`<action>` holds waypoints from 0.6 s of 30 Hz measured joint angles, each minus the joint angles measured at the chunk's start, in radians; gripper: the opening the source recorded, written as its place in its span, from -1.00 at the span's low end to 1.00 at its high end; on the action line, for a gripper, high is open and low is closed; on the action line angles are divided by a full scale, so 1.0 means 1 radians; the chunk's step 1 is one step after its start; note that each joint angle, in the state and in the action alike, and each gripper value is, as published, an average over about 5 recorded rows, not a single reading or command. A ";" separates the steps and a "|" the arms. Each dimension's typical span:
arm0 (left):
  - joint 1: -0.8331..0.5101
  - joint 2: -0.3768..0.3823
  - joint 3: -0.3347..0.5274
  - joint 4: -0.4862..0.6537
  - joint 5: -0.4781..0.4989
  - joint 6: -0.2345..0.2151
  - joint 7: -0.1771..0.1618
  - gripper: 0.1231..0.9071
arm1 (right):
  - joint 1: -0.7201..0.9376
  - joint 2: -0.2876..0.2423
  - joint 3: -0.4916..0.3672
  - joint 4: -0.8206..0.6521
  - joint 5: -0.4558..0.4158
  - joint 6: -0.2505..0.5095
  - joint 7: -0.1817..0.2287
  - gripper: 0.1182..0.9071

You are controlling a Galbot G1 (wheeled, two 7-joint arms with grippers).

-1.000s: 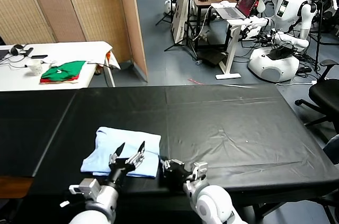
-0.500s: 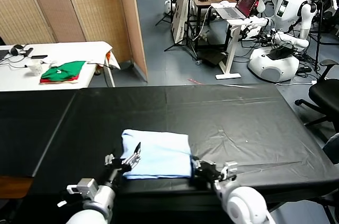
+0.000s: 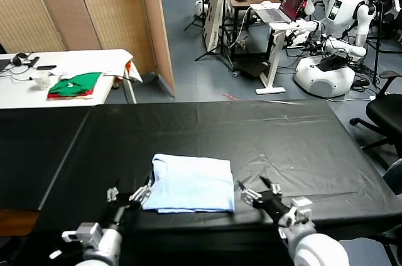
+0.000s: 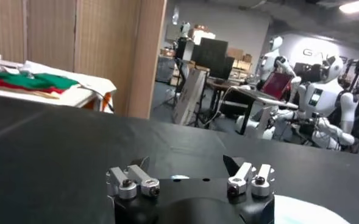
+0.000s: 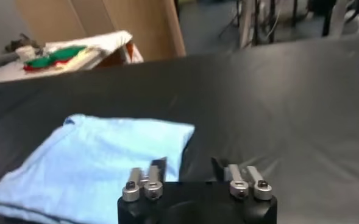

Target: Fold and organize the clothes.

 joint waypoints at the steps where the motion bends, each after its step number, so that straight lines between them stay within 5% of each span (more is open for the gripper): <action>1: 0.018 0.008 -0.005 -0.007 0.003 -0.003 0.000 1.00 | -0.024 0.000 0.009 0.010 -0.020 0.031 -0.004 0.96; 7: 0.129 0.041 -0.034 -0.032 0.027 -0.047 -0.001 1.00 | -0.162 0.018 0.040 0.051 -0.140 0.224 0.017 1.00; 18: 0.294 0.044 -0.086 -0.047 0.088 -0.175 0.000 1.00 | -0.426 0.062 0.023 0.099 -0.313 0.466 0.188 1.00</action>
